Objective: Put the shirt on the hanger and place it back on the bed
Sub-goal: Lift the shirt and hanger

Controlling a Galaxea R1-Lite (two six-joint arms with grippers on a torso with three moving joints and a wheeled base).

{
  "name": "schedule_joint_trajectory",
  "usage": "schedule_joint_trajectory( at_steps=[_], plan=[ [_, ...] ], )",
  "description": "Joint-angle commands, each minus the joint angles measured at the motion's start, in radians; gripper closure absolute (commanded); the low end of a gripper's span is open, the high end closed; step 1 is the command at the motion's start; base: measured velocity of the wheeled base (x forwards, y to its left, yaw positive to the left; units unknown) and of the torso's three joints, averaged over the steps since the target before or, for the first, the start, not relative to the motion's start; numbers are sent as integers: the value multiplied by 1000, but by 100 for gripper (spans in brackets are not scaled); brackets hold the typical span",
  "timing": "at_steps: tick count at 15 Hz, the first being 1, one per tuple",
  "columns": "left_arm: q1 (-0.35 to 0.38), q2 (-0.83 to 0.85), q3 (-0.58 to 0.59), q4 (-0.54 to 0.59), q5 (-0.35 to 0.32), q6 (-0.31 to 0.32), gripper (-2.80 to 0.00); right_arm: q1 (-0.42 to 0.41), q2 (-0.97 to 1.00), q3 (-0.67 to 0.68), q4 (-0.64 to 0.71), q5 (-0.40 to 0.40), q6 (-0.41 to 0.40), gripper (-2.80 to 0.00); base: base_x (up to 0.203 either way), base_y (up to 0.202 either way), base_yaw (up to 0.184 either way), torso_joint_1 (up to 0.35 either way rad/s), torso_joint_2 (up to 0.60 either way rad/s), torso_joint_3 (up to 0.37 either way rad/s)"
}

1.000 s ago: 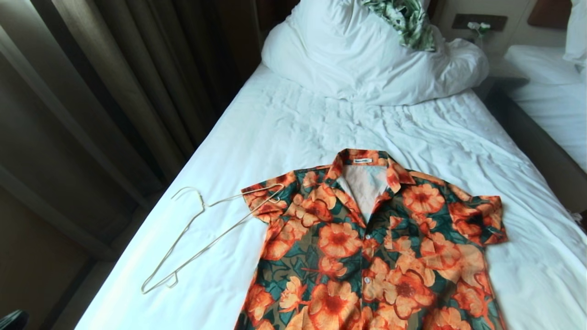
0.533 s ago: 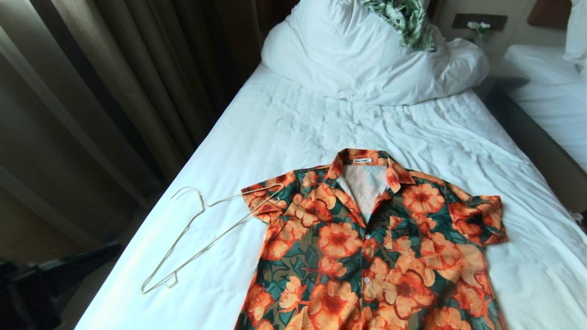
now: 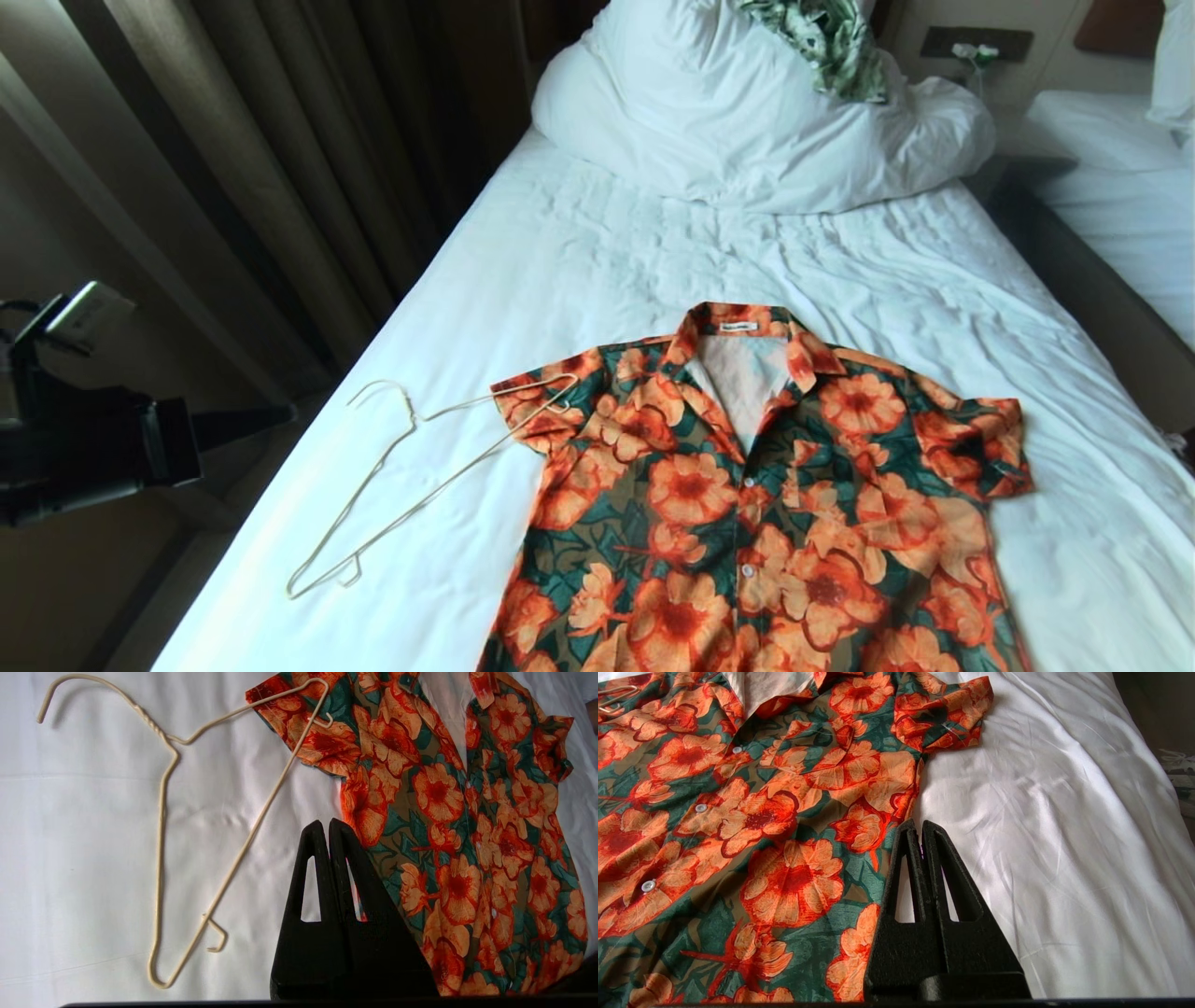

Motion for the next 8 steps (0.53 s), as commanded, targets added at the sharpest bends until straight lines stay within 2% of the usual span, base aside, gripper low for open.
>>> schedule_joint_trajectory(
  at_steps=[1, 4, 8],
  plan=[
    [64, 133, -15, -1, -56, 25, 0, 0, 0, 0, 0, 0, 1, 0, 0, 0, 0, 0, 0, 0],
    [126, 274, -51, -1, -109, 110, 0, 0, 0, 0, 0, 0, 1, 0, 0, 0, 0, 0, 0, 0],
    [170, 453, -107, -3, -163, 213, 0, 0, 0, 0, 0, 0, 1, 0, 0, 0, 0, 0, 0, 0]
  ],
)
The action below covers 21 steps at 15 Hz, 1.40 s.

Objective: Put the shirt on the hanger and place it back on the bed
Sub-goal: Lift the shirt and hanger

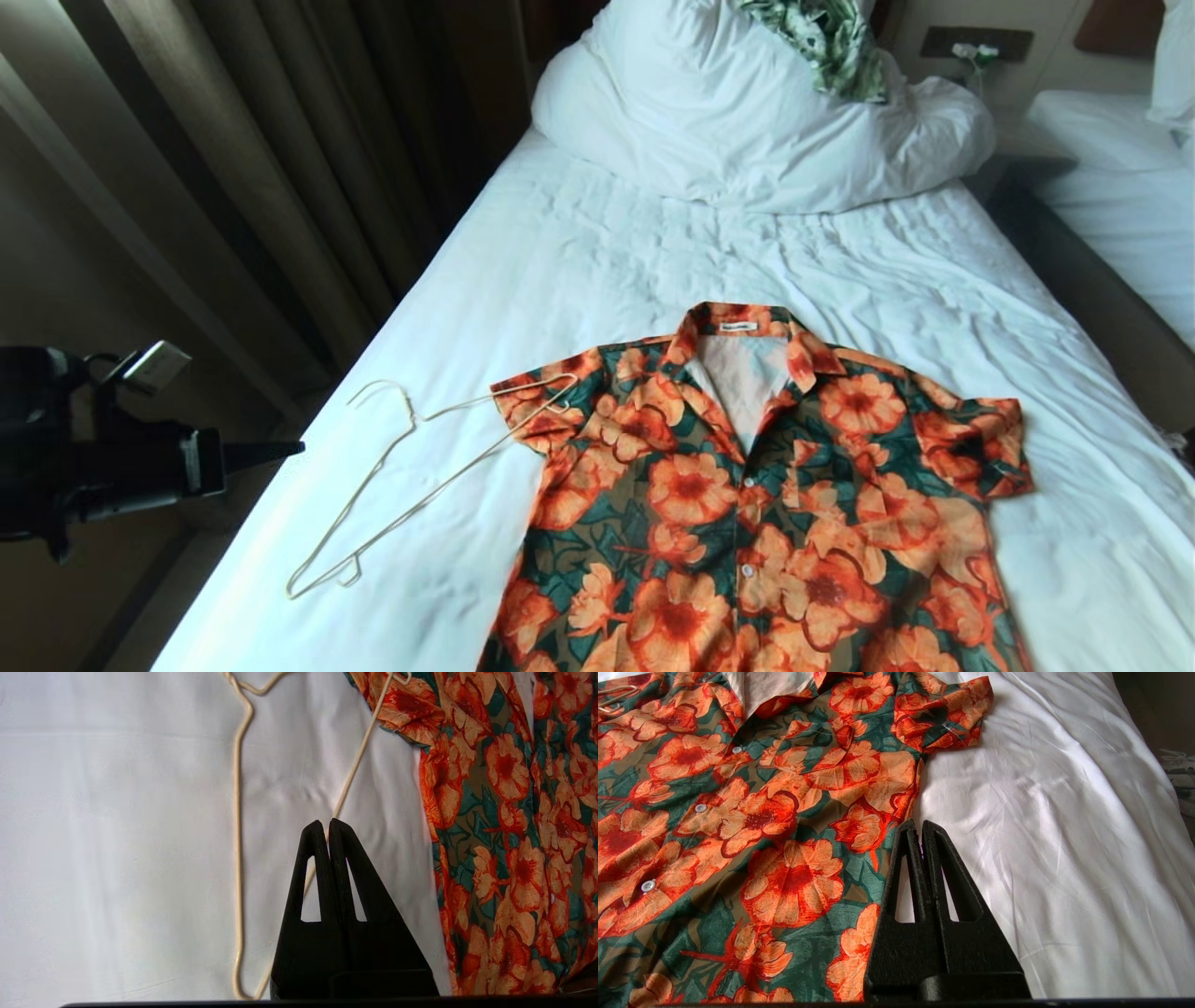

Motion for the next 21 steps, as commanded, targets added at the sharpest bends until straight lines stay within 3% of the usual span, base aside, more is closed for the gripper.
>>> schedule_joint_trajectory(
  at_steps=[1, 2, 9, 12, 21],
  plan=[
    [17, 123, -32, -1, -16, 26, 0, 0, 0, 0, 0, 0, 0, 0, 0, 0, 0, 0, 0, 0],
    [26, 177, -65, -1, -23, 50, -280, 0, 0, 0, 0, 0, 0, 0, 0, 0, 0, 0, 0, 0],
    [35, 478, -263, 0, -35, 170, -280, 0, 0, 0, 0, 0, 0, 0, 0, 0, 0, 0, 0, 0],
    [19, 513, -247, 3, -39, 213, -280, 0, 0, 0, 0, 0, 0, 0, 0, 0, 0, 0, 0, 0],
    [-83, 489, -182, 3, -34, 214, -280, 0, 0, 0, 0, 0, 0, 0, 0, 0, 0, 0, 0, 0]
  ],
)
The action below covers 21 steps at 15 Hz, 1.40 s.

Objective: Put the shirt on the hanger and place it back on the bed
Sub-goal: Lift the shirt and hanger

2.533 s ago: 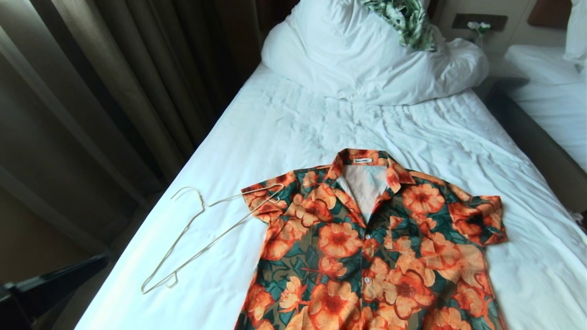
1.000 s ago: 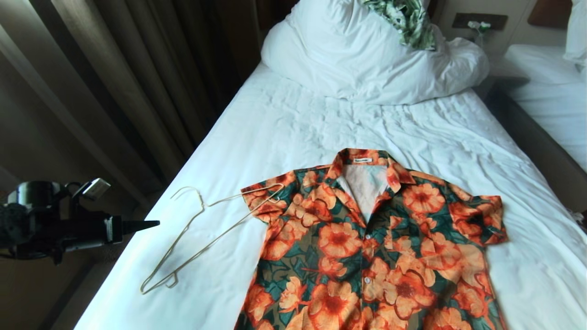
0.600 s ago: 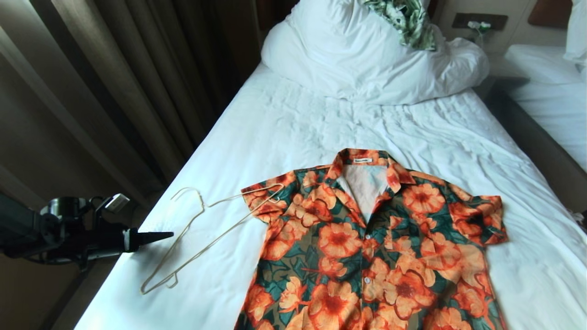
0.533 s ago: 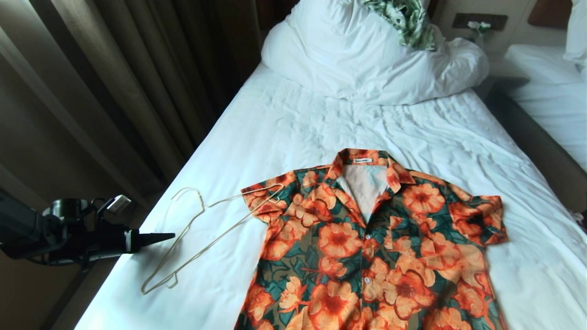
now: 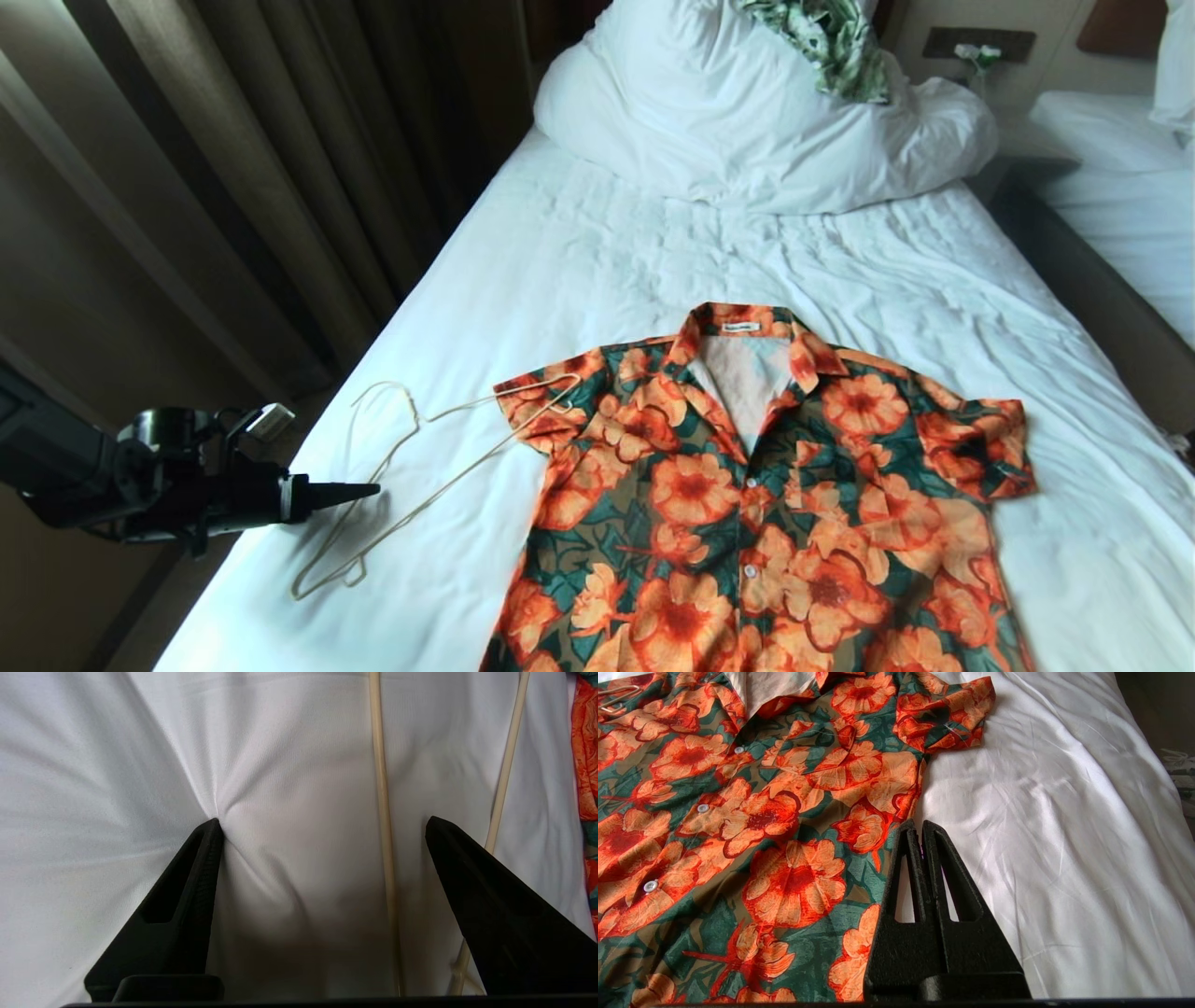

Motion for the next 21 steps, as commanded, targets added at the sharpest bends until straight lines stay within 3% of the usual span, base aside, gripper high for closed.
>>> schedule_joint_trajectory(
  at_steps=[1, 7, 9, 12, 15, 18, 21],
  plan=[
    [-18, 0, 0, 7, -9, 2, -280, 0, 0, 0, 0, 0, 0, 0, 0, 0, 0, 0, 0, 0],
    [-85, 4, -21, 23, 15, 3, -280, 0, 0, 0, 0, 0, 0, 0, 0, 0, 0, 0, 0, 0],
    [-89, 3, -75, 120, 6, 2, -280, 0, 0, 0, 0, 0, 0, 0, 0, 0, 0, 0, 0, 0],
    [-91, -21, -181, 347, -61, 1, -280, 0, 0, 0, 0, 0, 0, 0, 0, 0, 0, 0, 0, 0],
    [-120, -23, -268, 564, -85, 3, -280, 0, 0, 0, 0, 0, 0, 0, 0, 0, 0, 0, 0, 0],
    [-141, -8, -305, 621, -87, -4, -280, 0, 0, 0, 0, 0, 0, 0, 0, 0, 0, 0, 0, 0],
    [-111, 3, -333, 621, -88, -6, -280, 0, 0, 0, 0, 0, 0, 0, 0, 0, 0, 0, 0, 0]
  ],
)
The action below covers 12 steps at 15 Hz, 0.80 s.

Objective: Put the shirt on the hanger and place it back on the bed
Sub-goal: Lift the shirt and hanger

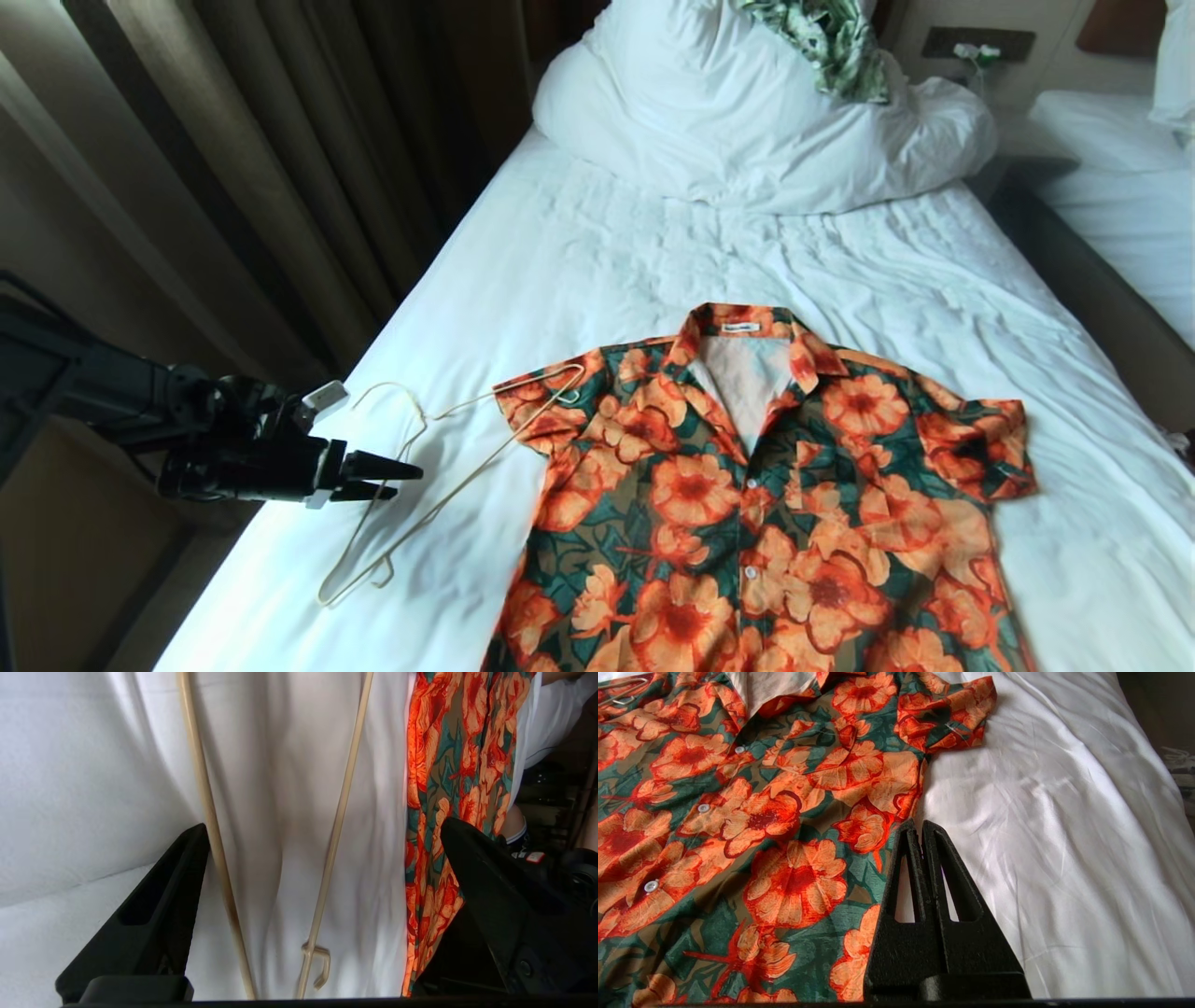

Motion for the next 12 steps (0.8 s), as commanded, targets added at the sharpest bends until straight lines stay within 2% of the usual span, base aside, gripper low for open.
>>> schedule_joint_trajectory(
  at_steps=[1, 6, 12],
  plan=[
    [15, 2, -5, -9, 1, 4, -280, 0, 0, 0, 0, 0, 0, 0, 0, 0, 0, 0, 0, 0],
    [13, -19, -20, 1, -9, -3, -280, 0, 0, 0, 0, 0, 0, 0, 0, 0, 0, 0, 0, 0],
    [-13, -54, -14, 93, -23, -4, -280, 0, 0, 0, 0, 0, 0, 0, 0, 0, 0, 0, 0, 0]
  ],
)
